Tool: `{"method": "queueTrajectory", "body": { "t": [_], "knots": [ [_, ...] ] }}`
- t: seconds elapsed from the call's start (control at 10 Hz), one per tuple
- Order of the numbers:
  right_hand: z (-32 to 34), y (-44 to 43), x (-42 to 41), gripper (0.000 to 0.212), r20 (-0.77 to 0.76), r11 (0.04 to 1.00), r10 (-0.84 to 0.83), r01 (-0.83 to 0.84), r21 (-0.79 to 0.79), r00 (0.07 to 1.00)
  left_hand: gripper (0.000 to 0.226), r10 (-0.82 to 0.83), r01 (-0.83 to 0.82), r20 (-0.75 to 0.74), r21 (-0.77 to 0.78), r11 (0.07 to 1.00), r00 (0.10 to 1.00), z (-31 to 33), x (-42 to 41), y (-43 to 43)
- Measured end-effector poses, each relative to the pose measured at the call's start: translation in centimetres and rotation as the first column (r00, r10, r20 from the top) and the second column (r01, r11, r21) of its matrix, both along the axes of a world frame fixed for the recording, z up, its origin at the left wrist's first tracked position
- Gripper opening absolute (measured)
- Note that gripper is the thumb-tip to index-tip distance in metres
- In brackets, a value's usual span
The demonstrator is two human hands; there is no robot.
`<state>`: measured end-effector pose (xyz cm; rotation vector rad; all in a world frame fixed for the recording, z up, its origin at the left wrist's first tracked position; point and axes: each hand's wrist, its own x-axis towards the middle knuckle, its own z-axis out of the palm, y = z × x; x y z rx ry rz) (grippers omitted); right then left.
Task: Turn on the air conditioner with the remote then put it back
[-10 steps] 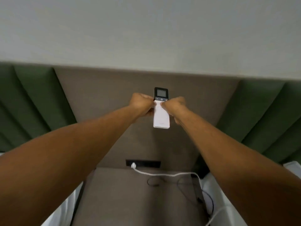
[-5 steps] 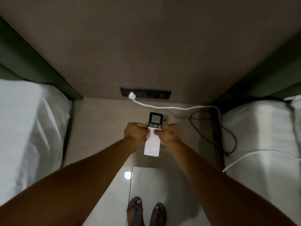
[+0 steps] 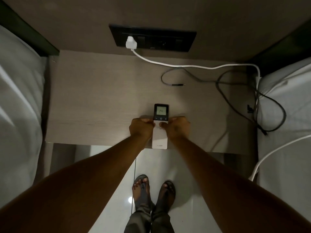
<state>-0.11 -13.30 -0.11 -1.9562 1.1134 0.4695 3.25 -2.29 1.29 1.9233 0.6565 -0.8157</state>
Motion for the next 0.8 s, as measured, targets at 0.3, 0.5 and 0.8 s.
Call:
{"method": "queueTrajectory", "body": {
  "t": [0.3, 0.5, 0.8],
  "knots": [
    [-1.1, 0.1, 0.0, 0.025, 0.052, 1.000, -0.014, 0.014, 0.007, 0.999, 0.015, -0.076, 0.075, 0.056, 0.033, 0.997, 0.996, -1.1, 0.2, -0.3],
    [-1.7, 0.0, -0.2, 0.024, 0.091, 1.000, -0.005, 0.005, 0.004, 0.996, 0.014, -0.061, 0.059, 0.107, 0.022, 0.998, 0.992, -1.7, -0.1, -0.1],
    [3.0, -0.4, -0.2, 0.031, 0.054, 0.976, 0.212, -0.214, 0.030, 0.976, 0.027, -0.268, 0.258, 0.110, 0.097, 0.961, 0.957, 2.8, 0.0, 0.9]
  ]
}}
